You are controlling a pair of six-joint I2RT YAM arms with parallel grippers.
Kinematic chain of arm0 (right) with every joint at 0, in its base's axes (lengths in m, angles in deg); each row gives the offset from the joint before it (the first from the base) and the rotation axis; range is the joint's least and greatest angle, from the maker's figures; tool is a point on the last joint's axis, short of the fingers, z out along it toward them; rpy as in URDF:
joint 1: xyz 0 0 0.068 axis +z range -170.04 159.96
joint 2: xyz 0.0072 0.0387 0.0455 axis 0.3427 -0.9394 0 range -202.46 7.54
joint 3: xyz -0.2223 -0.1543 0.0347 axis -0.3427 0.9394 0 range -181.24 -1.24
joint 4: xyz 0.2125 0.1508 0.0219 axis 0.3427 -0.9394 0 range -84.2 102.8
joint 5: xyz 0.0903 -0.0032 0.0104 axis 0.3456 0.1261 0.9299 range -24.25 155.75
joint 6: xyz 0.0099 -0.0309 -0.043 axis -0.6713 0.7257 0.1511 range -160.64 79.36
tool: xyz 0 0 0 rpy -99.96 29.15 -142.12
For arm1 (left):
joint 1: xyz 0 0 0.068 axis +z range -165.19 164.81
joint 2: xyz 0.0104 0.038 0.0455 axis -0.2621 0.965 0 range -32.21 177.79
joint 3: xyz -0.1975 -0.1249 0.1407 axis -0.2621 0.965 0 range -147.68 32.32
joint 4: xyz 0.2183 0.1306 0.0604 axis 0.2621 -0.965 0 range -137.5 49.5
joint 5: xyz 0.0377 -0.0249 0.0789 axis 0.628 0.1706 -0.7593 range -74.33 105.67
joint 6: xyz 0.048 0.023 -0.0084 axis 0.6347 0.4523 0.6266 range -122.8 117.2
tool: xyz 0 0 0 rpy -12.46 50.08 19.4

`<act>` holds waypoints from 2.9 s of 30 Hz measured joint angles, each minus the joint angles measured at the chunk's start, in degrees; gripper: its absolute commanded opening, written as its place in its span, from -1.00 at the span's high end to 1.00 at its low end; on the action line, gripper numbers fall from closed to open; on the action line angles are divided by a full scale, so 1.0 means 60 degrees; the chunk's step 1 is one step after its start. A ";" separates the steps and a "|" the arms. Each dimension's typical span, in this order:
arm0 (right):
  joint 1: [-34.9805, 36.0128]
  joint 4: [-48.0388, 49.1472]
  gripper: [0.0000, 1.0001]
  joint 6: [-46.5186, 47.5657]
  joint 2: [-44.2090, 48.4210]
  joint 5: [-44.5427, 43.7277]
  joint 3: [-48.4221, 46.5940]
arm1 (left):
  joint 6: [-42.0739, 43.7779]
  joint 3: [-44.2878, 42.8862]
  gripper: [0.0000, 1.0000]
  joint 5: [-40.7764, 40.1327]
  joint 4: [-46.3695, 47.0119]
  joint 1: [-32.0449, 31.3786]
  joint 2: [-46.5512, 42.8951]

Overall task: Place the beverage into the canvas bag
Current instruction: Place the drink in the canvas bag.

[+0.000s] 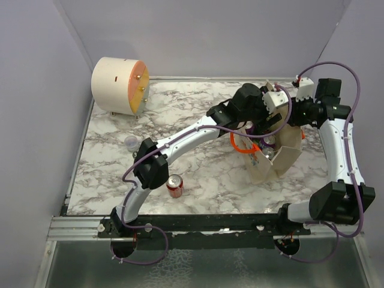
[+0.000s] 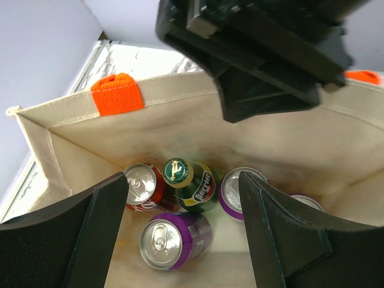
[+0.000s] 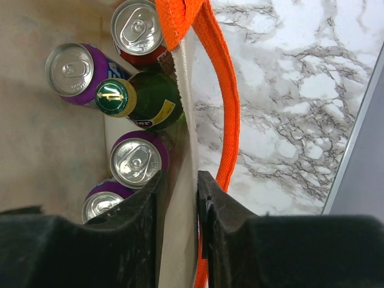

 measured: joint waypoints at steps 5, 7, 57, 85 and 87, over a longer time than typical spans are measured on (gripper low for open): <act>0.0000 0.0066 0.56 -0.0153 0.0000 0.0047 0.0164 | -0.0175 -0.0364 -0.51 -0.0780 0.0164 0.0000 0.0608; 0.0000 0.0080 0.57 -0.0175 0.0000 0.0055 0.0175 | -0.0229 -0.0550 -0.50 -0.0965 0.0229 0.0000 0.0794; -0.0186 0.0200 0.96 -0.0240 0.0102 0.0448 0.0495 | -0.0984 -0.1246 0.98 -0.1053 0.0831 0.0044 0.2313; -0.0186 -0.0754 0.97 -0.0266 -0.0670 0.0688 -0.0794 | -0.0994 -0.0834 1.00 -0.0729 0.1563 0.0106 0.2313; -0.0186 -0.0812 0.97 -0.0266 -0.0685 0.0688 -0.0845 | -0.0998 -0.0783 1.00 -0.0696 0.1654 0.0106 0.2313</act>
